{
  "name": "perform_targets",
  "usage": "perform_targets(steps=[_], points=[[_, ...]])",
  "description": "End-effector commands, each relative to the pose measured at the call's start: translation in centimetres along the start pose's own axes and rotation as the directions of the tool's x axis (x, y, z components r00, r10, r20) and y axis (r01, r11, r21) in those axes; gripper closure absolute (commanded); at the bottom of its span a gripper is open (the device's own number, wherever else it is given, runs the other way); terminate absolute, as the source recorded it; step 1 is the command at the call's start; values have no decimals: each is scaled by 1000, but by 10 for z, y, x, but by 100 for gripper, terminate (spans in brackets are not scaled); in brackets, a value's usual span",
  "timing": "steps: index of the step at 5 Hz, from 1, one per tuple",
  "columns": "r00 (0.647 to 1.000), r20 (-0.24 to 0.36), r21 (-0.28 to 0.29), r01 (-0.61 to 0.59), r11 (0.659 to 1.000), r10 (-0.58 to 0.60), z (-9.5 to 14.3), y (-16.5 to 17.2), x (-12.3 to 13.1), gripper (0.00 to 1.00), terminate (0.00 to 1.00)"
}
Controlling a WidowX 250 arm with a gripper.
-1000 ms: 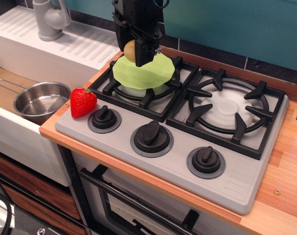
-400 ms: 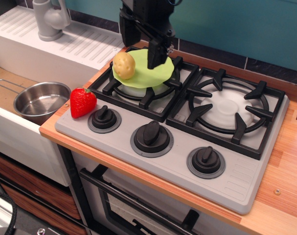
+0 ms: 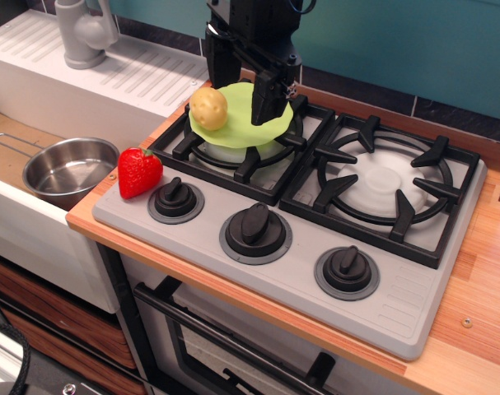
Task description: Put potato on plate and strawberry in pot or pan in sink
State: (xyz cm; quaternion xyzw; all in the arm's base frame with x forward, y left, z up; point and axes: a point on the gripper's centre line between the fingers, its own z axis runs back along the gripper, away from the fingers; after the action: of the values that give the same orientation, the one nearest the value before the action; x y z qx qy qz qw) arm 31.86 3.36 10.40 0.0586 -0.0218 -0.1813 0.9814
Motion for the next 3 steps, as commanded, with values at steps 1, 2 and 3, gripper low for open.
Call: perform_targets(steps=[1,2,3], points=[[999,45,23,1,1000,-2,25,24,-20,0,0],[997,59,26,57,998,-58,21,37,-38,0,0],[994,50,80,91,993,-95,16,34,-42,0,0]])
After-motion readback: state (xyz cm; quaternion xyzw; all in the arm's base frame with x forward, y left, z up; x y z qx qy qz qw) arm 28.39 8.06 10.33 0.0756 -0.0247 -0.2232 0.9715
